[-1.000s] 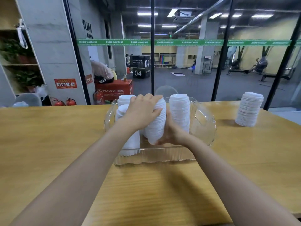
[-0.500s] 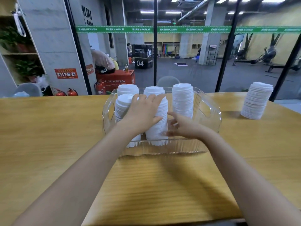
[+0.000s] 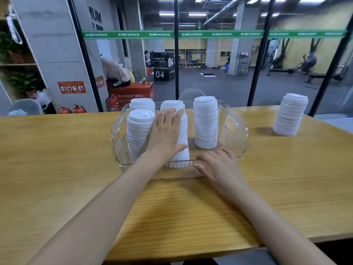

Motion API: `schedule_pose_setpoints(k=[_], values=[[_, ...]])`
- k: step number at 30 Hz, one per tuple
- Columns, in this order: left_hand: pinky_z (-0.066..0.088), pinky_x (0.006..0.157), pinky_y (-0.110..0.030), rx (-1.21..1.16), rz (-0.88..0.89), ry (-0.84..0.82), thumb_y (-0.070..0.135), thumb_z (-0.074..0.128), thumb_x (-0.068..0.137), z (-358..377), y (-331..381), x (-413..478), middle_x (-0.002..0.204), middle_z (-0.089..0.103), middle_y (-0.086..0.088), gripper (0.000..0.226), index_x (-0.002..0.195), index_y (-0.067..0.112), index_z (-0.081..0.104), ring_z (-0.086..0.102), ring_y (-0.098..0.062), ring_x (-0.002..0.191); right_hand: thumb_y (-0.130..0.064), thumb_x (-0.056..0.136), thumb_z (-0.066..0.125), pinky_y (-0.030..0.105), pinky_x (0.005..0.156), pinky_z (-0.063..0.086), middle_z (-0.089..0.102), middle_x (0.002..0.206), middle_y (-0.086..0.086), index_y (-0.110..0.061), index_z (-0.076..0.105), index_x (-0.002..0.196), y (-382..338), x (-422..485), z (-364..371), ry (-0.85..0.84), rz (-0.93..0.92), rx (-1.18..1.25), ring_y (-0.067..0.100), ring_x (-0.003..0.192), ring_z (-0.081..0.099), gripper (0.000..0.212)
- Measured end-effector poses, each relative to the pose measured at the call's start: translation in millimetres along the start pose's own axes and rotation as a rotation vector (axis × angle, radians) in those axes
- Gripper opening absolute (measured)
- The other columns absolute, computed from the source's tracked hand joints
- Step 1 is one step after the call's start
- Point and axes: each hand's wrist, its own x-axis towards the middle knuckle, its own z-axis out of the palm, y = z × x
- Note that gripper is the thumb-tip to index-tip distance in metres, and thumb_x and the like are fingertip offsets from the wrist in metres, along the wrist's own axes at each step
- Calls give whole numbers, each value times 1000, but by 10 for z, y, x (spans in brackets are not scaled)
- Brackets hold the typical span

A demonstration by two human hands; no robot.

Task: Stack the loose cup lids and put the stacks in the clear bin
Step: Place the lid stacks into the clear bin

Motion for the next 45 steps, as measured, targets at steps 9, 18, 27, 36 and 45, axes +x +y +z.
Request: schedule_pose_setpoints(k=[9, 18, 27, 36, 45], values=[[13, 120, -43, -28, 72, 8, 47, 66, 87, -64, -133, 16, 156, 22, -12, 81, 150, 14, 26, 15, -31, 146, -49, 95, 40, 33, 88, 31, 68, 83, -14, -27, 69, 93, -30, -16, 46, 122, 15, 19, 17, 80, 61, 37], [24, 113, -44, 37, -38, 71, 33, 48, 100, 17, 87, 64, 148, 39, -11, 51, 146, 16, 37, 30, -35, 138, -48, 96, 40, 33, 88, 31, 67, 86, -14, -27, 67, 95, -20, -30, 33, 65, 19, 21, 18, 82, 61, 34], [14, 118, -50, -2, 0, 117, 37, 55, 96, -103, 306, 42, 150, 38, -15, 52, 140, 12, 44, 24, -39, 142, -40, 92, 49, 33, 97, 35, 67, 103, -6, -20, 69, 105, 76, -33, -144, 129, -109, 66, 20, 99, 59, 31], [35, 106, -45, -325, 135, 226, 33, 43, 92, -158, 1122, 108, 131, 55, -12, 42, 126, 13, 58, 43, -34, 126, -28, 89, 54, 38, 96, 36, 66, 118, 1, -16, 69, 106, 568, -273, -787, 222, -8, -37, 28, 113, 53, 26], [35, 109, -38, -549, 213, 161, 17, 53, 98, 176, 2231, 279, 134, 53, -10, 34, 131, 10, 55, 41, -25, 129, -15, 80, 76, 48, 91, 44, 65, 122, 6, -12, 68, 107, 1337, -654, -1010, 138, 203, -133, 36, 114, 57, 28]])
